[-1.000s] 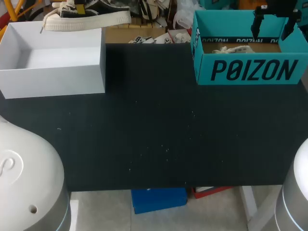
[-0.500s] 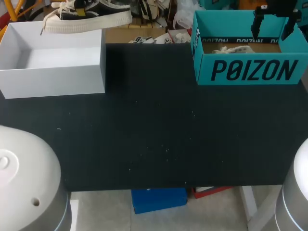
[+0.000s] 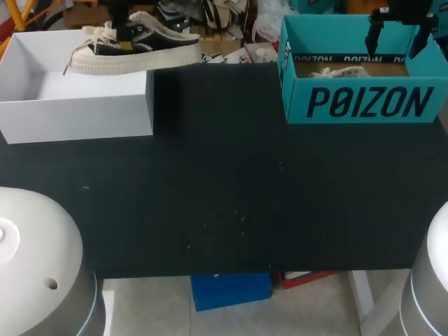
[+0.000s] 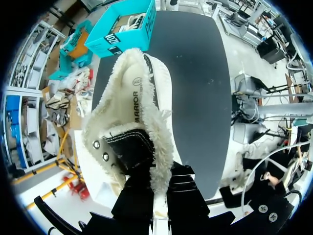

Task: Take the shoe out of the shoebox, open the shoe tongue, remove and reinsert the insole, then place the shoe into the shoebox

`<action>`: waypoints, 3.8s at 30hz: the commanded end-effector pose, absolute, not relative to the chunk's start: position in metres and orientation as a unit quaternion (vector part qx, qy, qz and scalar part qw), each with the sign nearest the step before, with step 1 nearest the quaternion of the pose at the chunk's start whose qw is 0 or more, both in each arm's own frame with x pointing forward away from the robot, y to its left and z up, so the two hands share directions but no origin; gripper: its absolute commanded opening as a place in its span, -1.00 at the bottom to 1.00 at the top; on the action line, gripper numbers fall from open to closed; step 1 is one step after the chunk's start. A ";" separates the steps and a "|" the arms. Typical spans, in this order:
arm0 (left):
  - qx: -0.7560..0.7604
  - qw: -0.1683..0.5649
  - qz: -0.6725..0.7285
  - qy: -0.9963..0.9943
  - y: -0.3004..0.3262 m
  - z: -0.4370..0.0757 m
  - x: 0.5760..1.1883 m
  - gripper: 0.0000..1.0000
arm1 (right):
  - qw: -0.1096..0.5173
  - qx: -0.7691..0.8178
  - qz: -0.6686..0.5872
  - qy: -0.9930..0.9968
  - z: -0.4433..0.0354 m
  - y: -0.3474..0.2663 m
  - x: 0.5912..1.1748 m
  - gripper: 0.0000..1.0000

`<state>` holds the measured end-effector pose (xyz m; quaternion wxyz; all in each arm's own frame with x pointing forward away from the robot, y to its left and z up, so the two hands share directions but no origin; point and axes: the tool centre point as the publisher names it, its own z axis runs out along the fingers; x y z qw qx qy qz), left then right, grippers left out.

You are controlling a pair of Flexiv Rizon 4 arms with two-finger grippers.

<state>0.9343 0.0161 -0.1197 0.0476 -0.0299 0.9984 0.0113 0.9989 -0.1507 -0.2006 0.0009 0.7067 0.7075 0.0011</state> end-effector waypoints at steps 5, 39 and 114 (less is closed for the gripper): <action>-0.009 0.306 -0.014 0.952 -0.002 -0.140 0.898 -1.00 | 0.001 0.707 0.001 0.707 -0.200 -0.150 0.999 1.00; 0.040 0.273 -0.050 0.960 -0.095 -0.260 0.860 -1.00 | 0.001 0.707 0.001 0.707 -0.200 -0.150 0.999 1.00; 0.111 0.117 -0.051 0.986 -0.109 -0.327 0.838 1.00 | 0.001 0.707 0.001 0.707 -0.200 -0.150 0.999 1.00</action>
